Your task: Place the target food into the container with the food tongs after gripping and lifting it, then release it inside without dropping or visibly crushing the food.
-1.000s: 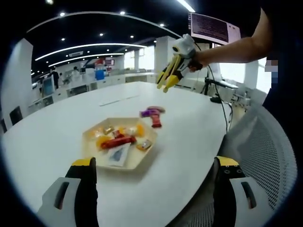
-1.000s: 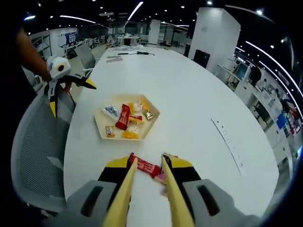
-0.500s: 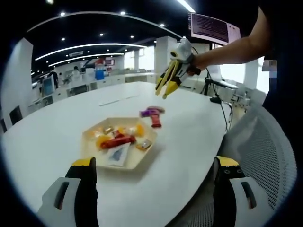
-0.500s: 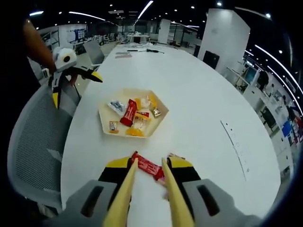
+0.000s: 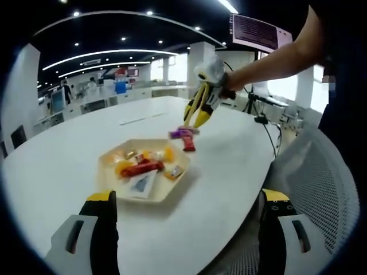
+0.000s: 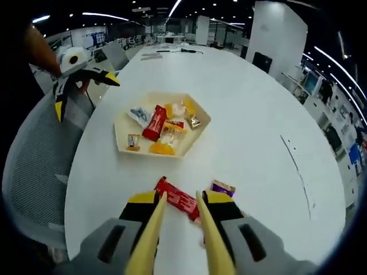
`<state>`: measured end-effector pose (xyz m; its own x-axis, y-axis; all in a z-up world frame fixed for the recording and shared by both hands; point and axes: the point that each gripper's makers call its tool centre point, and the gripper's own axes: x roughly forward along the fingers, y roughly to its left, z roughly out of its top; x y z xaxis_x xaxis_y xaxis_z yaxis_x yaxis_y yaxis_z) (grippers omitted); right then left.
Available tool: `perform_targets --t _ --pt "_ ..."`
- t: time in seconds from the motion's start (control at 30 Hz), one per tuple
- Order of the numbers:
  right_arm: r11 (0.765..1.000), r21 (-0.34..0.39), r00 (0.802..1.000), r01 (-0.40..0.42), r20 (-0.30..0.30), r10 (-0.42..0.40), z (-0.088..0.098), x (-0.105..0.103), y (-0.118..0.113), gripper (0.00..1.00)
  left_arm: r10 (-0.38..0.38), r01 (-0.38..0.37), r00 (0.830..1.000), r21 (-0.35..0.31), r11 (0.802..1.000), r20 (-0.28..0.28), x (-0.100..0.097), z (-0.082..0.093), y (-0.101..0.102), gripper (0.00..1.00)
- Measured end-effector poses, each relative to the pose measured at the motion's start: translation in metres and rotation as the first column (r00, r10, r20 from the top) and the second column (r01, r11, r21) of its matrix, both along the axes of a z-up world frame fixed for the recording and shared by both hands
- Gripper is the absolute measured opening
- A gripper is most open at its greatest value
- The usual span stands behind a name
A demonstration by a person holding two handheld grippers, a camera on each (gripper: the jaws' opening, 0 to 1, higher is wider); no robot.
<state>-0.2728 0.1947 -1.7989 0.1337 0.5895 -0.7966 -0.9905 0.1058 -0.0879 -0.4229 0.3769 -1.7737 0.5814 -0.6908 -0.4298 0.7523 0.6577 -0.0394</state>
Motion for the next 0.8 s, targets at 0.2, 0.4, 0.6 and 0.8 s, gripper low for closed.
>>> perform_targets --t 0.2,0.4,0.6,0.8 --pt "1.000 -0.004 1.000 -0.024 -0.003 0.024 -0.009 0.006 0.002 0.29 0.007 -0.007 1.000 -0.005 1.000 -0.005 0.001 0.000 0.001 0.99" --pt "0.997 -0.035 0.997 -0.075 -0.005 0.075 -0.018 0.006 0.006 0.28 0.011 -0.011 1.000 -0.006 1.000 -0.016 0.001 -0.002 0.001 0.99" --pt "0.995 -0.047 0.996 -0.083 -0.025 0.082 -0.025 0.007 0.008 0.29 0.015 -0.015 1.000 -0.001 1.000 -0.021 0.001 -0.003 0.002 0.99" --pt "0.998 -0.043 0.998 0.034 -0.045 -0.036 -0.025 0.009 0.008 0.29 0.016 -0.016 0.999 -0.001 1.000 -0.028 0.001 -0.004 0.002 0.99"
